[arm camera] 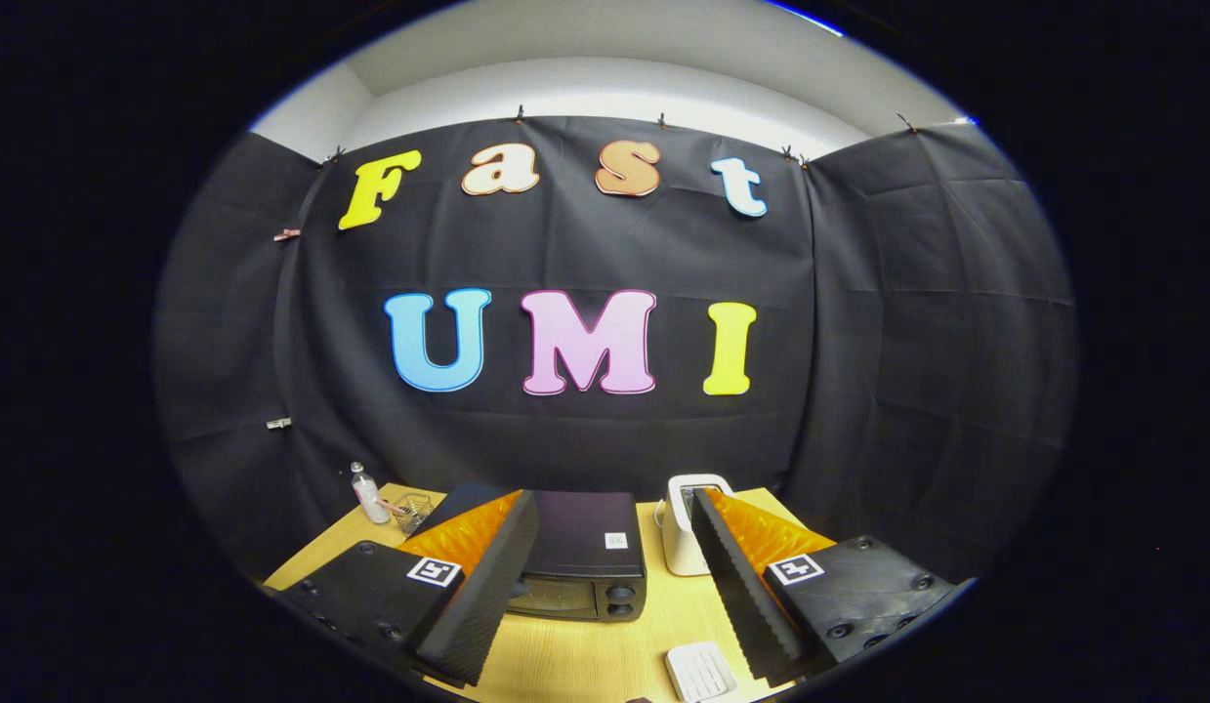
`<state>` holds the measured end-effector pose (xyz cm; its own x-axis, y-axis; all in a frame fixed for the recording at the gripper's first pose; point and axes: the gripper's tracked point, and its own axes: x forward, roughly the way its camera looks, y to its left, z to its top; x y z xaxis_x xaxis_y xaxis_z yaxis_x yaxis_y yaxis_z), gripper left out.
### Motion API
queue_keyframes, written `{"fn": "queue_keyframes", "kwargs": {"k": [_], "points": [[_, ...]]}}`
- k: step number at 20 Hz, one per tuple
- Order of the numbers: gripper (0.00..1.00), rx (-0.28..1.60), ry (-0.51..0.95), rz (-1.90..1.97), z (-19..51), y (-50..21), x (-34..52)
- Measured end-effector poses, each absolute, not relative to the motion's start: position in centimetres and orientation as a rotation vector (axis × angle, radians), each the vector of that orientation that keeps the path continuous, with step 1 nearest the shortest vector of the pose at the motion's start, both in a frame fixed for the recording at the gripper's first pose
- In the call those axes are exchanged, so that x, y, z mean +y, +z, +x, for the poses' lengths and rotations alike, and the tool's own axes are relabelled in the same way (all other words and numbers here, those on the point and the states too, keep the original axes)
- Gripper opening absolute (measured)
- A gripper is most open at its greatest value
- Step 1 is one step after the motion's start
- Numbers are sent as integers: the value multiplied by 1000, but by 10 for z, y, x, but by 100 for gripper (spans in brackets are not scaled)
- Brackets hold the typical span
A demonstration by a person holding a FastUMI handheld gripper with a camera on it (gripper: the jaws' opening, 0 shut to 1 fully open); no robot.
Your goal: Open the toaster oven, put the food inside, and close the toaster oven door.
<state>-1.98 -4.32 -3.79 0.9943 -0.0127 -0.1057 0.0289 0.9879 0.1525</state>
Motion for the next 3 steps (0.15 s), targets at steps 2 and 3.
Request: {"fn": "queue_keyframes", "kwargs": {"k": [2, 3], "points": [[98, 101, -24, 149, -21, -38, -46], [98, 102, -26, 145, -23, -39, -47]]}}
